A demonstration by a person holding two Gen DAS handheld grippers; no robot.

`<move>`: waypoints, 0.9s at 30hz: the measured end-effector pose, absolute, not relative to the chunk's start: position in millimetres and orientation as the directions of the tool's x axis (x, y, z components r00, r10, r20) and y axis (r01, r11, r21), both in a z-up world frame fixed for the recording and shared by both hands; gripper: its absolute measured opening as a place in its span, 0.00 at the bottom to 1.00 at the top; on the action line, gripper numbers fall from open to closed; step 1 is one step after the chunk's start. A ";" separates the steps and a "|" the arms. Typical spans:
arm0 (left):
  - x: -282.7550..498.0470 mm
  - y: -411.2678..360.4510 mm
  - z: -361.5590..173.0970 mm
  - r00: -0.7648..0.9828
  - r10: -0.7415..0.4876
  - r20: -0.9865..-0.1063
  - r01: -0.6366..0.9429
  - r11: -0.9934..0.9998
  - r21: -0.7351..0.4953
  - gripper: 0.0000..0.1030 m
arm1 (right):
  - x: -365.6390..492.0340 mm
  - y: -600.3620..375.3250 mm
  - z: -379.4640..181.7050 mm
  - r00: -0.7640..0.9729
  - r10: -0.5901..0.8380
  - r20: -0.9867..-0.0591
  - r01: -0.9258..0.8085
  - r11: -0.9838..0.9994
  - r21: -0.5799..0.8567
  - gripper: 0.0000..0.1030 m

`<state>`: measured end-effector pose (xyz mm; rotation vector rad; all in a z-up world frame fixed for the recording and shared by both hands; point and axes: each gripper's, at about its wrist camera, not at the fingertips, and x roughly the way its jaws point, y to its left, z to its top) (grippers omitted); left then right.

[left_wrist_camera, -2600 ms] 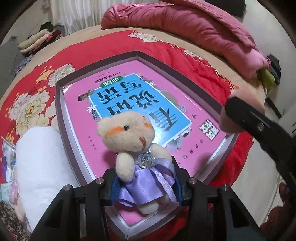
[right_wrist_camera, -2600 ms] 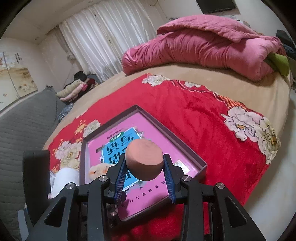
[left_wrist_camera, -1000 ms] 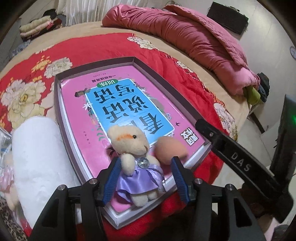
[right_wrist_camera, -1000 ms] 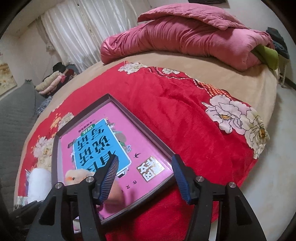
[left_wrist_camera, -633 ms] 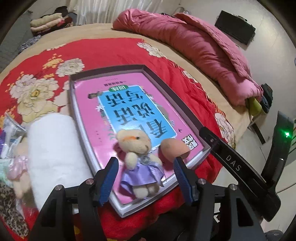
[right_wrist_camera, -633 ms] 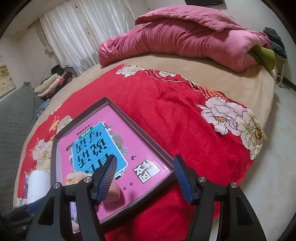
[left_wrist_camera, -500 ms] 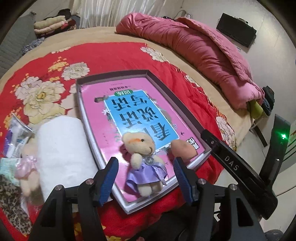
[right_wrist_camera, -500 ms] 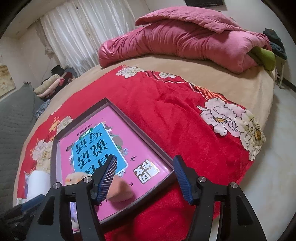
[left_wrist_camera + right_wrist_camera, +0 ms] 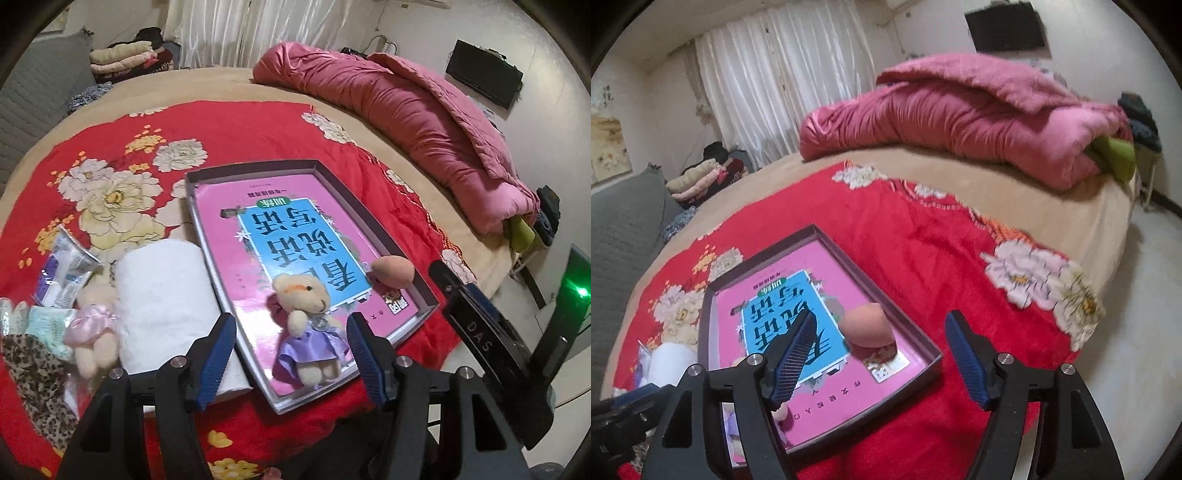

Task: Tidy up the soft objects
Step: 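Open both tools to drop the sponge and teddy bear onto the tray, then move both open tools back toward the pile of soft items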

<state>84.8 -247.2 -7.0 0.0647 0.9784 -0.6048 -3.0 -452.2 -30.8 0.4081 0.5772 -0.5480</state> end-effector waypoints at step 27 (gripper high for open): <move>52.9 -183.5 1.0 0.458 -0.385 -0.801 0.444 0.880 -0.169 0.60 | -22.5 -389.6 -3.4 0.718 -0.377 -0.585 0.507 0.859 0.068 0.72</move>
